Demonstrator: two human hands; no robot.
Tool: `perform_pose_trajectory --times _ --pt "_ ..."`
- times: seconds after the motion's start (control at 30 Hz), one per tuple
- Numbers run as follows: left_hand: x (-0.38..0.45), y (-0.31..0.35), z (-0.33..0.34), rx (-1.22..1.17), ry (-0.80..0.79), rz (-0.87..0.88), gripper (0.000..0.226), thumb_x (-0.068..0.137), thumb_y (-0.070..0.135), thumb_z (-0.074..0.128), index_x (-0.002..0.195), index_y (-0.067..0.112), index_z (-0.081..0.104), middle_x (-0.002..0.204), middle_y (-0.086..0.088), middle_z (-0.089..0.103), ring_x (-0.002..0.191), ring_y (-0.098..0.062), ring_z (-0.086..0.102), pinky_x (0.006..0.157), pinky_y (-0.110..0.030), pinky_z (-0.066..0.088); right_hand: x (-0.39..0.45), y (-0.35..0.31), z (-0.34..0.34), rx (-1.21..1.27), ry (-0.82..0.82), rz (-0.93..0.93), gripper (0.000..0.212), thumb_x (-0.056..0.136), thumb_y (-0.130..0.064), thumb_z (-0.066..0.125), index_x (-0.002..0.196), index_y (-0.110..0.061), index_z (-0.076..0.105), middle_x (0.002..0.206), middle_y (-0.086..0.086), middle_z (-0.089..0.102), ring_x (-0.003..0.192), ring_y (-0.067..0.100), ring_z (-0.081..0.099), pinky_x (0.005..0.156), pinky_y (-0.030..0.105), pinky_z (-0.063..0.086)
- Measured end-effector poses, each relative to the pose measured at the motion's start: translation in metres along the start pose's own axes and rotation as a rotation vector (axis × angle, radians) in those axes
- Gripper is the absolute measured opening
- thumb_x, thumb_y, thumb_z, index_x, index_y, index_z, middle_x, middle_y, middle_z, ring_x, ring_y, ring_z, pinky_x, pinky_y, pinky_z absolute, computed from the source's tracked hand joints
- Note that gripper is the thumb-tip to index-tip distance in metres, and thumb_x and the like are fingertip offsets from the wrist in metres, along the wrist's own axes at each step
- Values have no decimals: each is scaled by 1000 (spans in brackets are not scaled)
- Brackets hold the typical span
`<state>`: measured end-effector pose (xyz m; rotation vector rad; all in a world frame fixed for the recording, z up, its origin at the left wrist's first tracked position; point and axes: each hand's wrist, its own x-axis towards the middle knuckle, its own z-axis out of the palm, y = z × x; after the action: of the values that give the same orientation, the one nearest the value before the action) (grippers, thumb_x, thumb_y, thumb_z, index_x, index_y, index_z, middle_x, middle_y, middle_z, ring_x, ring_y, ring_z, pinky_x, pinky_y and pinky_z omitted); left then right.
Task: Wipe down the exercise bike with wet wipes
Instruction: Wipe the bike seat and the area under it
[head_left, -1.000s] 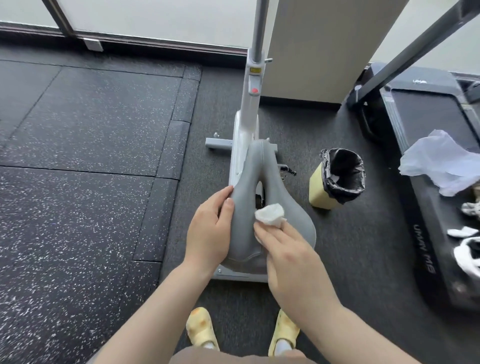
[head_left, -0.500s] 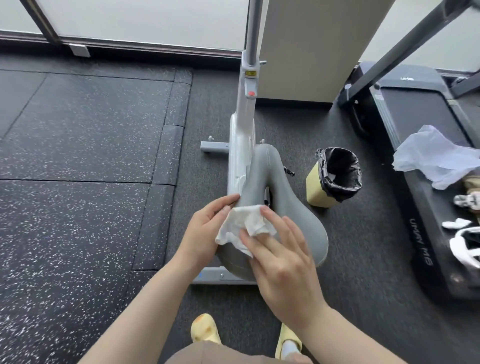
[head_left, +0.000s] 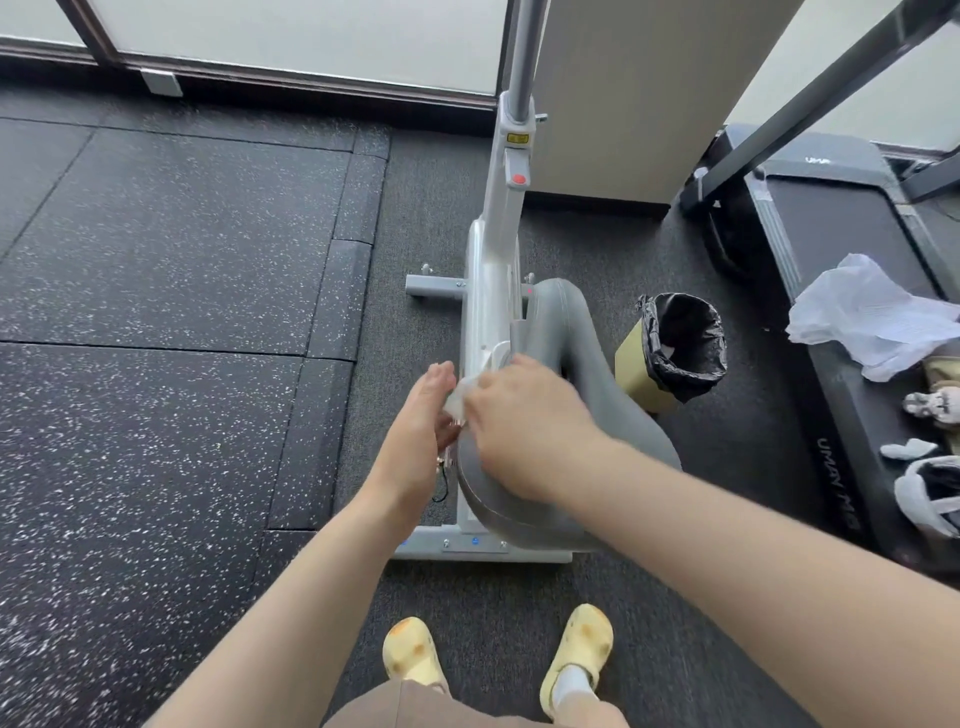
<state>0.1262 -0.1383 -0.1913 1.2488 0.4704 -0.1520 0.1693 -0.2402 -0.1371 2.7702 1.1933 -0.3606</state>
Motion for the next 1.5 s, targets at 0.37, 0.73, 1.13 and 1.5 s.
perform_pose_trajectory --times 0.37,0.73,1.13,1.5 --pt "-6 -3 5 142 -69 -42 34 100 44 37 123 27 55 123 10 61 117 -4 55 97 -14 41 54 81 -5 -201 -105 207 48 98 -37 29 129 -16 59 134 0 53 136 17 33 120 44 -4" --pt "-14 0 40 643 -143 329 60 94 57 30 147 31 36 156 12 30 144 1 22 121 -36 16 -96 -15 71 358 554 352 46 97 -27 43 142 -18 47 148 -1 45 141 20 34 120 40 13" --pt "4 1 95 1237 41 378 78 85 65 6 153 31 19 162 14 4 150 -10 1 120 -31 8 -131 53 53 247 518 525 39 87 -46 48 100 -16 71 130 2 61 140 23 36 120 46 -1" --pt "9 8 107 1155 361 245 54 100 28 41 151 36 27 158 13 25 141 -13 33 106 -38 32 -73 73 73 498 359 314 72 91 -49 29 150 -9 25 155 17 28 142 32 30 114 44 30"
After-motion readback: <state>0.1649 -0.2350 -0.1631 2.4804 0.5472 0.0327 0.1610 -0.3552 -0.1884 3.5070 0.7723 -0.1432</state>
